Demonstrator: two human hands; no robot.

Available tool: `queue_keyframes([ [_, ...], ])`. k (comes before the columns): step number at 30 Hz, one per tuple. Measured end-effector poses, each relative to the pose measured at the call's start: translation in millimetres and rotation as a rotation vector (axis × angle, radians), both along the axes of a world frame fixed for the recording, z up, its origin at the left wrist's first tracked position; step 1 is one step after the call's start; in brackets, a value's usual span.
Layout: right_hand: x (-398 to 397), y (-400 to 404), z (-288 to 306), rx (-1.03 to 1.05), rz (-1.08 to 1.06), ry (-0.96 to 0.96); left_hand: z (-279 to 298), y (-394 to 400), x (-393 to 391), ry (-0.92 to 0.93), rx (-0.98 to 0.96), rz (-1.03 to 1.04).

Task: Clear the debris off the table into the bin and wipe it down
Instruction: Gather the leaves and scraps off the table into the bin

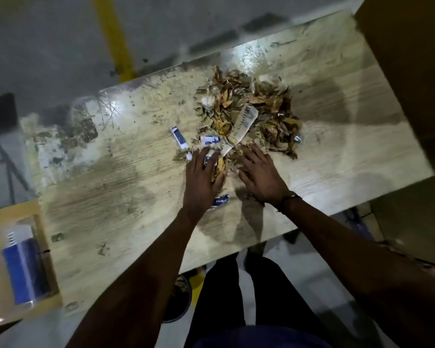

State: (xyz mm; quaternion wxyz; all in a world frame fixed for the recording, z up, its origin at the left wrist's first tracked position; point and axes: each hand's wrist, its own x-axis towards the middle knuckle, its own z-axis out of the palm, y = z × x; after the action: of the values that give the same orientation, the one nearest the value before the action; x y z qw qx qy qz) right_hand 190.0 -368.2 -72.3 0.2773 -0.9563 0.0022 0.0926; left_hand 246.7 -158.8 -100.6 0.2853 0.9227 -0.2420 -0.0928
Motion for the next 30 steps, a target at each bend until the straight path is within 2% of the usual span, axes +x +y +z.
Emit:
queue_keyframes([
  [4, -20, -6, 15, 0.025, -0.042, -0.082, 25, -2, -22, 0.066, -0.068, 0.093],
  [8, -33, -15, 25, 0.069, -0.228, -0.292, 39, 8, -8, -0.075, -0.108, 0.124],
  [11, -28, -17, 18, 0.122, -0.388, -0.350, 33, 14, 19, -0.116, -0.087, 0.183],
  [17, -6, 11, -20, 0.310, -0.463, -0.324, 3, -8, 28, -0.033, -0.138, 0.135],
  [24, 10, 38, -37, 0.522, -0.597, -0.420, -8, -53, -2, 0.072, -0.442, 0.263],
  [30, 19, 56, -27, 0.901, -0.725, -0.244, -8, -84, -13, 0.202, -0.694, 0.392],
])
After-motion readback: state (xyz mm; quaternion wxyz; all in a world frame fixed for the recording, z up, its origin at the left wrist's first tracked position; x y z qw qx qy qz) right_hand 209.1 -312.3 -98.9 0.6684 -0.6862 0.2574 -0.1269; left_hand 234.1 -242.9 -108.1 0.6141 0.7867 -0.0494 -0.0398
